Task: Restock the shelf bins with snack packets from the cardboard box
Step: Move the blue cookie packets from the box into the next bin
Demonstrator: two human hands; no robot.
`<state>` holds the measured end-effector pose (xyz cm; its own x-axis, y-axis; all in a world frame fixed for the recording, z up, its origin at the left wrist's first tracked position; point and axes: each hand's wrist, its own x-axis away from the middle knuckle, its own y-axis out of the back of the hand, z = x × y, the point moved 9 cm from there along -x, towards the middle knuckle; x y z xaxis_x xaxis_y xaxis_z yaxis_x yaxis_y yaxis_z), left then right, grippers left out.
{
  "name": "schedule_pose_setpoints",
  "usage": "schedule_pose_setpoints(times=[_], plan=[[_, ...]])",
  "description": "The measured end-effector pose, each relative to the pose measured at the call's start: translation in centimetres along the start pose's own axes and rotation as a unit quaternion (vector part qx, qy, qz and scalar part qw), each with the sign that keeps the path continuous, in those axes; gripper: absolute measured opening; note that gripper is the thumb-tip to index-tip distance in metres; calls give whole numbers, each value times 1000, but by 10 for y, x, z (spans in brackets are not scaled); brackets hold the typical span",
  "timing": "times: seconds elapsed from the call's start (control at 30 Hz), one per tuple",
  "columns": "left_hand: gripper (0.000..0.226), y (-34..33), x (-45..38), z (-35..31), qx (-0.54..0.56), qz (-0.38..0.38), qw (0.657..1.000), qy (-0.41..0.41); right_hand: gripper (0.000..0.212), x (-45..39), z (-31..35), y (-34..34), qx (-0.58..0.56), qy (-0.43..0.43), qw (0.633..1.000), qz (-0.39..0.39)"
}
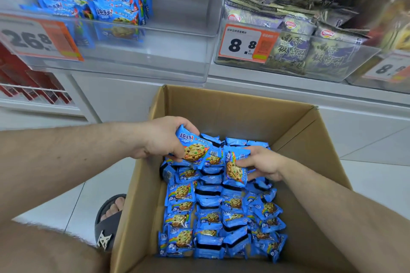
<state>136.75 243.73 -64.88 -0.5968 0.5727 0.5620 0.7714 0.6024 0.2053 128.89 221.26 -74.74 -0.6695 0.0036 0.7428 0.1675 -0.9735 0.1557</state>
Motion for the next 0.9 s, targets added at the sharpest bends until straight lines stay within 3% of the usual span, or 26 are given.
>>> schedule_pose_setpoints(times=[0.07, 0.17, 0.4, 0.53, 0.67, 0.77, 0.9], plan=[[51, 4, 5, -7, 6, -2, 1000, -13, 27, 18, 27, -4, -54, 47, 997, 30], [51, 9, 14, -18, 24, -3, 999, -30, 28, 46, 64, -11, -108, 110, 987, 43], [59, 23, 33, -35, 46, 15, 997, -61, 73, 93, 126, -32, -259, 239, 933, 67], [64, 21, 46, -42, 80, 65, 992, -79, 60, 121, 164, -55, -151, 279, 944, 89], [67, 11, 63, -56, 116, 147, 977, -99, 23, 138, 197, -74, 88, 322, 943, 6], [68, 5, 76, -67, 123, 210, 962, -126, 22, 145, 213, -89, 200, 351, 914, -32], [63, 4, 80, -73, 70, 189, 966, -160, 30, 153, 228, -91, 219, 389, 888, -107]])
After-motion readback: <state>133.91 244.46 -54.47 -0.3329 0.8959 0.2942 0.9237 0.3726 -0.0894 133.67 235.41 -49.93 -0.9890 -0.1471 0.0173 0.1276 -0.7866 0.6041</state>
